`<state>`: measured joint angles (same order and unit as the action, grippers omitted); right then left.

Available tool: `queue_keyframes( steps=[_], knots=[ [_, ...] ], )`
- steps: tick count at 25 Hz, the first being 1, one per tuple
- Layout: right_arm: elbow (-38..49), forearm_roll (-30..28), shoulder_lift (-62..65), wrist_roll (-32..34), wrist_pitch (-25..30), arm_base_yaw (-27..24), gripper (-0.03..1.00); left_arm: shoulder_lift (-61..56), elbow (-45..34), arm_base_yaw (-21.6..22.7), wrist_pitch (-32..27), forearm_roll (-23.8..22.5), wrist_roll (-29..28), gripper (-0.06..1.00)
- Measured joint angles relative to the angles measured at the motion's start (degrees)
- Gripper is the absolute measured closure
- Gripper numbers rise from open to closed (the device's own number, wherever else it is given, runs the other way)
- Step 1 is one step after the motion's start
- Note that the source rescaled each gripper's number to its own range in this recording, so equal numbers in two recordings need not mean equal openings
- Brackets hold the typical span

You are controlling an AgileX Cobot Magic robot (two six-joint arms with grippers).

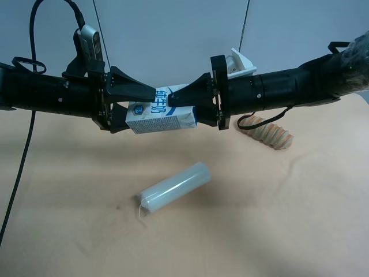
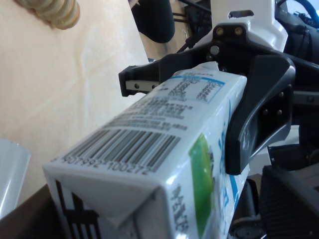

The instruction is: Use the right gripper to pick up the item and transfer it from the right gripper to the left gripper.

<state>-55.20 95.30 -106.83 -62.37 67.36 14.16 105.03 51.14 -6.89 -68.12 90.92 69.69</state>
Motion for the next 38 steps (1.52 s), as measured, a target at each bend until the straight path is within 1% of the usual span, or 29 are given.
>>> queue_keyframes(
  steps=[4,5,6,11,16,18,29,30,31,32,33,34,36,38],
  knots=[
    [0.0,0.1,0.0,0.0,0.1,0.0,0.97,0.0,0.0,0.0,0.0,0.5,-0.5,0.24],
    [0.0,0.1,0.0,0.0,0.2,0.0,0.97,0.0,0.0,0.0,0.1,0.5,-0.5,0.26],
    [0.0,0.2,0.0,0.0,0.4,0.0,0.97,0.0,0.0,0.0,0.1,0.5,-0.6,0.29],
    [0.0,0.6,0.0,0.0,0.9,0.0,0.97,0.0,0.0,0.0,0.5,0.5,-1.1,0.55],
    [0.0,0.6,0.0,0.0,0.8,0.0,0.97,0.0,0.0,0.0,0.5,0.8,-2.2,0.69],
    [0.0,0.6,0.0,-0.1,0.8,0.0,0.97,0.0,0.0,0.0,0.4,0.9,-2.5,0.71],
    [0.0,0.0,0.0,-0.1,0.8,0.0,0.96,0.0,0.0,0.0,0.3,0.6,-3.4,0.72],
    [0.0,-0.2,0.0,-0.1,0.8,0.0,0.94,0.0,0.0,0.0,0.2,0.6,-3.4,0.72],
    [0.0,-0.6,0.0,-0.1,0.8,0.0,0.89,0.0,0.0,0.0,0.2,0.6,-3.4,0.72],
    [0.0,-1.0,0.0,-0.1,0.6,0.0,0.83,0.0,0.0,0.0,0.1,0.8,-3.4,0.77],
    [0.0,-0.9,0.0,-0.1,0.6,0.0,0.79,0.0,0.0,0.0,-0.5,0.9,-3.4,0.85],
    [0.0,-0.9,0.0,-0.1,0.5,0.0,0.75,0.0,0.0,-0.1,-0.6,0.9,-3.4,0.88],
    [0.0,-0.9,0.0,-0.1,0.5,0.0,0.71,0.0,0.0,-0.1,-0.6,0.9,-3.4,0.89],
    [0.0,-0.9,0.0,-0.1,0.5,0.0,0.70,0.0,0.0,-0.1,-0.6,0.9,-3.4,0.89]
  ],
)
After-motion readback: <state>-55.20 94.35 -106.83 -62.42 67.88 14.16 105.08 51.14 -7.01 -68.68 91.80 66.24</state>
